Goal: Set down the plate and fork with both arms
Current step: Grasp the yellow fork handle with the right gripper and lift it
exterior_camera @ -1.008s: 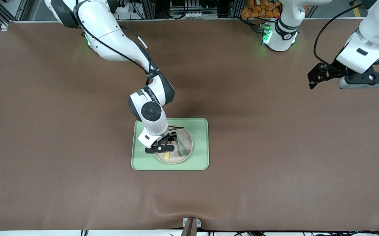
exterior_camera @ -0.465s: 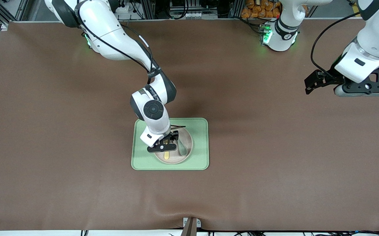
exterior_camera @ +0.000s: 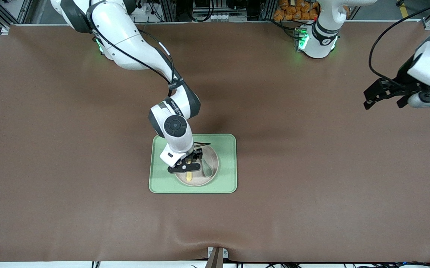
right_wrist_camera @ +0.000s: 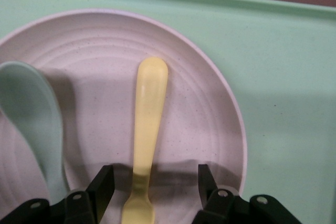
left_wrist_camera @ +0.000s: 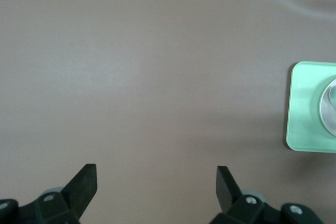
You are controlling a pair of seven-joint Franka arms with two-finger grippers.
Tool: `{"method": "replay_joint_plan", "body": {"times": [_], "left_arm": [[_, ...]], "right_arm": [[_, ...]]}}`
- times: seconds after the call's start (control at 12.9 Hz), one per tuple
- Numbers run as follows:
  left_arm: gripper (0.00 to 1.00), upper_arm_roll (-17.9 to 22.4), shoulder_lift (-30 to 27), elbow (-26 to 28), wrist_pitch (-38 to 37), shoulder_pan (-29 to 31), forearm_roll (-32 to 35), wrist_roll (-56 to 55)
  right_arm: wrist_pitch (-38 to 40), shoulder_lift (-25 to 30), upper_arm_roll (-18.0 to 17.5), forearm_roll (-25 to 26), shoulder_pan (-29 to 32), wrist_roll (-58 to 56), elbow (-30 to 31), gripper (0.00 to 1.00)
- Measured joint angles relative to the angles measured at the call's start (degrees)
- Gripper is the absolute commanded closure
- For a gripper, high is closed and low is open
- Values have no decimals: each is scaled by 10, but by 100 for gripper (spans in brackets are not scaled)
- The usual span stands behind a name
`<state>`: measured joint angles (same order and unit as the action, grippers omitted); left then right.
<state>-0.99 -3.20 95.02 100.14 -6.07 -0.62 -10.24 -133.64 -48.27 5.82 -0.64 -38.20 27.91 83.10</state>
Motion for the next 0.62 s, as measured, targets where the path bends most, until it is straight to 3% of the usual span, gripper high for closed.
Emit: {"method": "replay_joint_plan", "body": {"times": [0.16, 0.23, 0.31, 0.39, 0.47, 0.62], "left_arm": [[0, 8, 0, -5, 0, 0, 0, 2], [0, 11, 0, -4, 0, 0, 0, 2], [0, 13, 0, -4, 0, 0, 0, 2], [0, 13, 0, -4, 0, 0, 0, 2], [0, 13, 1, -4, 0, 0, 0, 2], [0, 13, 1, -4, 0, 0, 0, 2]], "right_arm": [[-1, -2, 0, 0, 0, 0, 0, 28], [-1, -2, 0, 0, 0, 0, 0, 33], [-1, -2, 0, 0, 0, 1, 0, 53], [-1, -2, 0, 0, 0, 2, -1, 82], [-1, -2, -1, 0, 0, 3, -2, 100], [-1, -2, -2, 0, -1, 6, -4, 100]]}}
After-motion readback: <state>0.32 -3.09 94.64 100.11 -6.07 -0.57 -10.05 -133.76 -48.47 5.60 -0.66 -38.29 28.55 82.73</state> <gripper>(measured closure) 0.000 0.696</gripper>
